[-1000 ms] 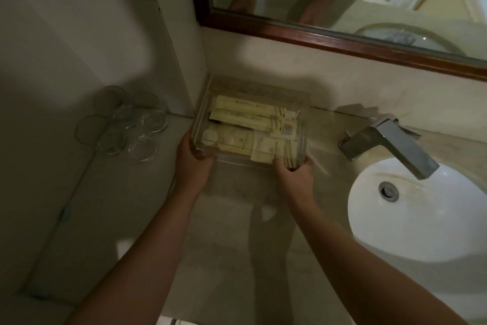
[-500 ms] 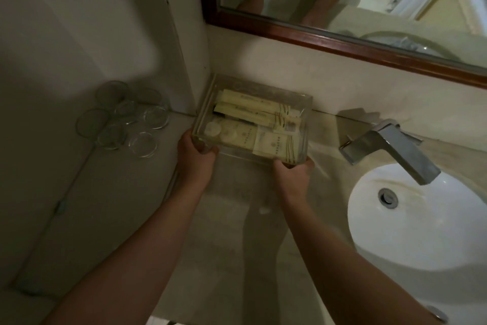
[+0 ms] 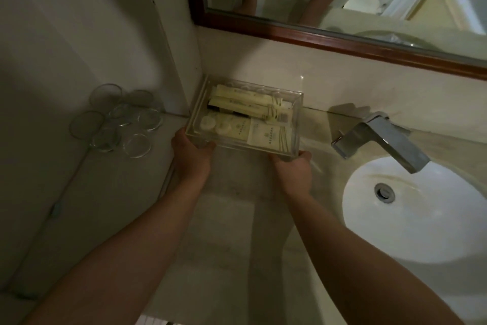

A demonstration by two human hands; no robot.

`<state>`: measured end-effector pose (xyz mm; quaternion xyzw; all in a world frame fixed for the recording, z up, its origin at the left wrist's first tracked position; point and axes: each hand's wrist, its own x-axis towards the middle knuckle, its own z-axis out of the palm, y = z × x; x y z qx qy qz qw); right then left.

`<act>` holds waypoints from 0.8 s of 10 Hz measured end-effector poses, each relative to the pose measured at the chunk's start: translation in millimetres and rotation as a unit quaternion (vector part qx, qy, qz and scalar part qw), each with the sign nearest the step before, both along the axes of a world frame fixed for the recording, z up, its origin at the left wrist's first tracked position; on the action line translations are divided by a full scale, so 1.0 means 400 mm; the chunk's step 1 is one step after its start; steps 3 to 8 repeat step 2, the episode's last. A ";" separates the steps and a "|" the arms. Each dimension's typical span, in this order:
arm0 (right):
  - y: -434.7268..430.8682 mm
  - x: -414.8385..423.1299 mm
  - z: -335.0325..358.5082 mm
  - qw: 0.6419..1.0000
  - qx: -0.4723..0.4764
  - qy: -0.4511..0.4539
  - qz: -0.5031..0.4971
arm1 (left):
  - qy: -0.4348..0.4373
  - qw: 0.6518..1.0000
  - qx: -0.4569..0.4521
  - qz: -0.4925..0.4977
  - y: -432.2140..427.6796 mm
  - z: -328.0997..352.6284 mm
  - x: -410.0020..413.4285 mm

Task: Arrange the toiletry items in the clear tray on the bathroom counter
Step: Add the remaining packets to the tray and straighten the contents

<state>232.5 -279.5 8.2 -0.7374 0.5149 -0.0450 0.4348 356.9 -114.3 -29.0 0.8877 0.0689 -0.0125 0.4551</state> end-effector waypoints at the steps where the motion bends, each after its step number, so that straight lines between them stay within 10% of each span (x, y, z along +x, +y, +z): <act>1: -0.018 -0.030 0.021 0.998 0.053 -0.016 0.033 | 0.029 1.000 0.008 -0.007 -0.011 0.032 -0.006; 8: -0.051 -0.098 0.104 0.995 0.075 -0.051 0.049 | 0.062 0.998 0.019 0.000 0.045 0.057 -0.097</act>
